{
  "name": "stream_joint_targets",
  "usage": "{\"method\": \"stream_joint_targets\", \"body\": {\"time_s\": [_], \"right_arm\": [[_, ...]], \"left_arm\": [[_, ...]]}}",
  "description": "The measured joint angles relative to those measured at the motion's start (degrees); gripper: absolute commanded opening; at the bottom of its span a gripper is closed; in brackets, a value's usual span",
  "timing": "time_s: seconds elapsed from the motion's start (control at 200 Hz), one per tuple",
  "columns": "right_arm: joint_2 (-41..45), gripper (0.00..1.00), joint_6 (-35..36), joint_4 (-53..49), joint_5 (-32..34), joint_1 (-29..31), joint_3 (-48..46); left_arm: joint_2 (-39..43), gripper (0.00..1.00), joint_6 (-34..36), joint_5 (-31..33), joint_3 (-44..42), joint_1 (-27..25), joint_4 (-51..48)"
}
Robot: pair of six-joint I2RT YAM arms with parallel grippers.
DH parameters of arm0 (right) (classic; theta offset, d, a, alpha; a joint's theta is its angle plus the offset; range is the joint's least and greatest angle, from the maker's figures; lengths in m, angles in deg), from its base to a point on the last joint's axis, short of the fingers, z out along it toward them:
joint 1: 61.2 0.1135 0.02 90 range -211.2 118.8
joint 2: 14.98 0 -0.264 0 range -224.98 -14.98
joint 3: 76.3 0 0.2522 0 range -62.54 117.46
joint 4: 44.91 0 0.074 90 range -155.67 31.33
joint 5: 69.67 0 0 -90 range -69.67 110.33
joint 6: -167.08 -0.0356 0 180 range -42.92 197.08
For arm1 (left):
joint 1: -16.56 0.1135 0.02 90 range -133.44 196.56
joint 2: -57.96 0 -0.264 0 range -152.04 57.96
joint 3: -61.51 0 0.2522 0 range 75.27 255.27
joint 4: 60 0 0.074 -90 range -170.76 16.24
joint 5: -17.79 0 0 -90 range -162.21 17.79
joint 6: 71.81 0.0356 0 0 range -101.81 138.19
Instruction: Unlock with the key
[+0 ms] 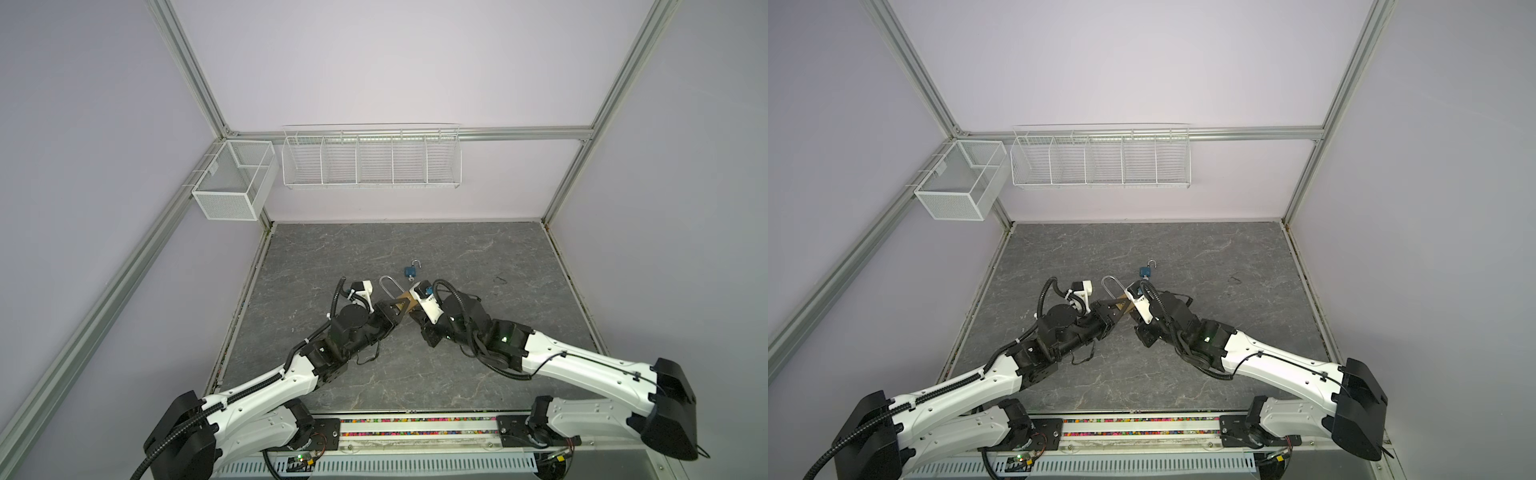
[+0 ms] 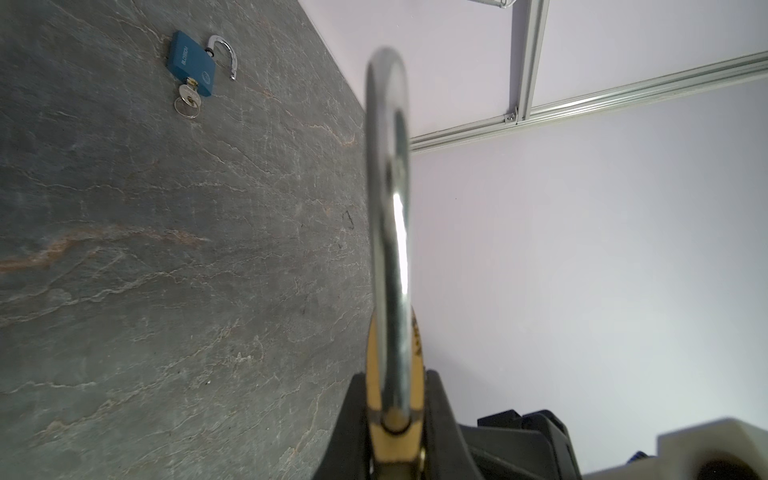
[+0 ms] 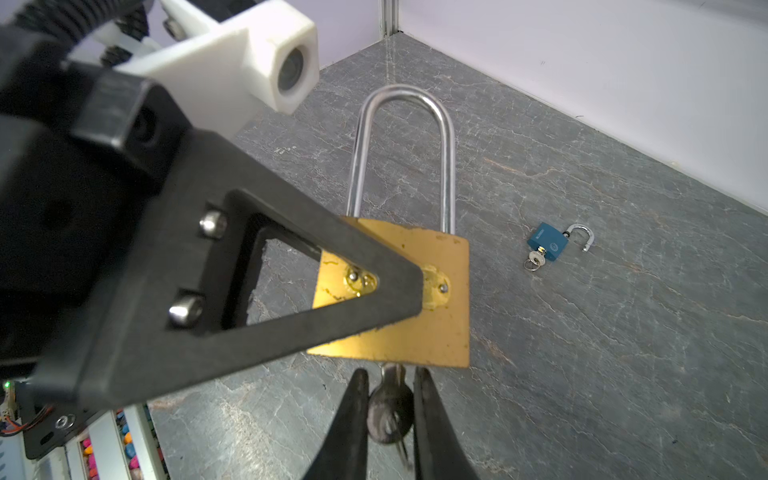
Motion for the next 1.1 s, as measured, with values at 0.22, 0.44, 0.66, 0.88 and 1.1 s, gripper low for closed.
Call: {"method": "stream_joint_targets", "body": {"time_s": [0.22,0.44,0.66,0.88,1.1], "right_arm": [[0.0,0.07,0.0,0.0,-0.1,0.0,0.0],[0.0,0.07,-0.6,0.1,-0.6,-0.1,0.0],[0.0,0.07,-2.5,0.4,-7.2,-2.5,0.0],[0.3,0.06,-3.9,3.3,-13.1,-4.7,-0.8],[1.5,0.07,-4.9,6.3,-16.9,-6.0,-3.0]], "left_arm": [[-0.2,0.0,1.1,0.3,0.0,-0.1,0.3],[-0.1,0.0,4.7,1.3,-0.1,-0.5,0.9],[0.3,0.0,13.8,1.2,-3.9,-0.6,9.2],[0.5,0.0,18.1,0.7,-7.8,-0.2,18.5],[0.5,0.0,18.6,-2.8,-10.2,0.8,24.1]]}}
